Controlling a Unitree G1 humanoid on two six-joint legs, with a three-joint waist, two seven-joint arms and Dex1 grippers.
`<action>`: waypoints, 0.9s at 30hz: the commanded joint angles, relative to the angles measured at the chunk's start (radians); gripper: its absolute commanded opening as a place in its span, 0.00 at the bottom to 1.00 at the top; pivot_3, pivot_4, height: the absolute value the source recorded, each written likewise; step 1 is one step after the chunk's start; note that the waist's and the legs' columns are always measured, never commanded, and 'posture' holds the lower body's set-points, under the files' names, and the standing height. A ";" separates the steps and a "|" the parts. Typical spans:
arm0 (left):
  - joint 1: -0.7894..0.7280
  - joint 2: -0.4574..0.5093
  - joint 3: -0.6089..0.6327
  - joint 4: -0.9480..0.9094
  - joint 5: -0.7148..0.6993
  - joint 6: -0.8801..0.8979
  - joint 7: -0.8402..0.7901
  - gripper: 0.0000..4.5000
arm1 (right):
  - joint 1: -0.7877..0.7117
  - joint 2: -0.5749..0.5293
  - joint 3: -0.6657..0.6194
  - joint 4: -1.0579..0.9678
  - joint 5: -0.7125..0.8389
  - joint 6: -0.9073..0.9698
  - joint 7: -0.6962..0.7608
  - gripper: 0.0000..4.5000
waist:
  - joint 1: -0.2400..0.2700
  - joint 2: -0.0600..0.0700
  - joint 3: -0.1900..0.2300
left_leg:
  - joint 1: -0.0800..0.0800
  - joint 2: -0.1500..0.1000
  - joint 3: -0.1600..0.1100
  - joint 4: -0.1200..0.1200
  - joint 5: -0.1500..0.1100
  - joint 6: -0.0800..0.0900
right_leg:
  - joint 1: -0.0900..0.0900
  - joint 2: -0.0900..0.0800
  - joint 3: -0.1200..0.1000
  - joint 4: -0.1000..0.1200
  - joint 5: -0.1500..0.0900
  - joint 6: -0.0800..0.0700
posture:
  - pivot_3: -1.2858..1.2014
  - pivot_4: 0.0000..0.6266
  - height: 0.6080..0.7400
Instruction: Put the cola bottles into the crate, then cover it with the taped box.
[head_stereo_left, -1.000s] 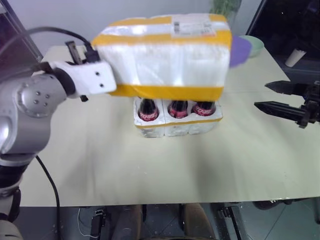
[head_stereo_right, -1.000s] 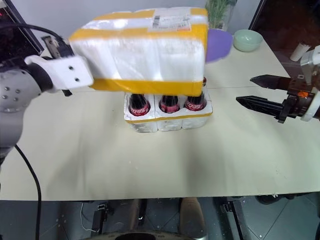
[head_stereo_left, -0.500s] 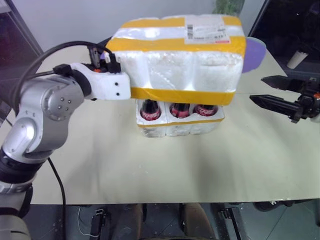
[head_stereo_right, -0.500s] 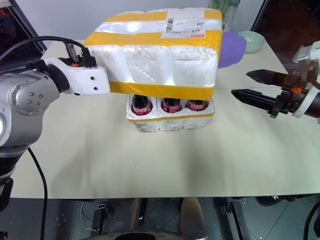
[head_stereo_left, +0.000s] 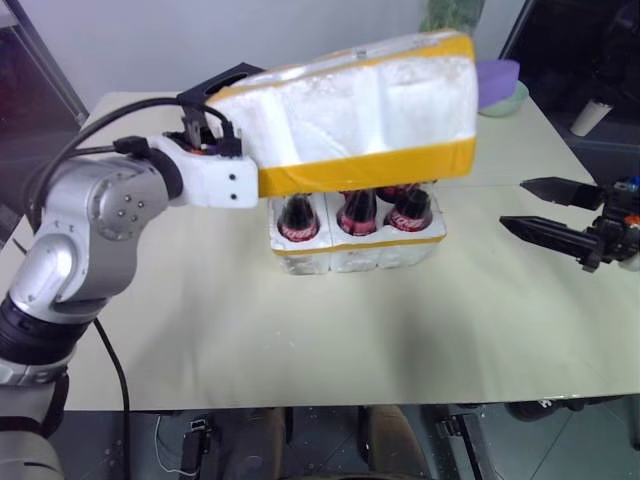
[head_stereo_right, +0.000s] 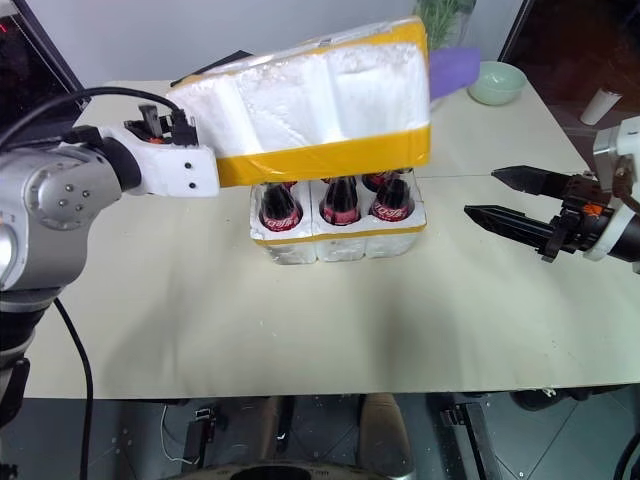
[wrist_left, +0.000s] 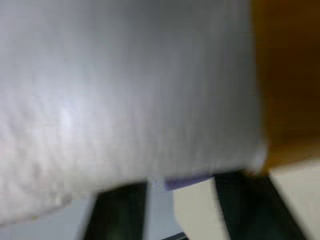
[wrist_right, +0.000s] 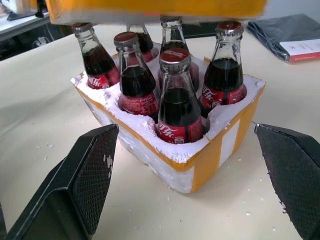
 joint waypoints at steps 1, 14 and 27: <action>-0.013 -0.002 0.026 -0.021 -0.007 -0.047 0.002 0.79 | -0.009 -0.016 -0.041 -0.018 0.021 -0.018 0.014 1.00 | 0.000 0.000 0.000 | 0.000 0.000 0.000 0.000 0.000 0.000 | 0.000 0.000 0.000 0.000 0.000 0.000 | 0.52 0.24 1.00; 0.236 0.073 0.342 -0.122 -0.261 -0.159 -0.059 0.99 | -0.004 -0.025 -0.022 0.027 -0.007 -0.051 0.059 1.00 | -0.003 0.000 0.000 | 0.000 0.001 0.000 -0.001 0.000 0.000 | -0.001 0.000 0.000 0.000 0.000 0.000 | 0.52 0.24 1.00; 0.277 0.080 0.724 0.129 -1.209 0.608 -0.365 0.99 | -0.044 -0.090 0.005 0.053 -0.012 -0.040 0.107 1.00 | 0.003 0.000 0.000 | 0.001 0.003 -0.001 0.002 0.000 0.000 | 0.002 0.002 -0.001 0.000 0.000 -0.002 | 0.52 0.24 1.00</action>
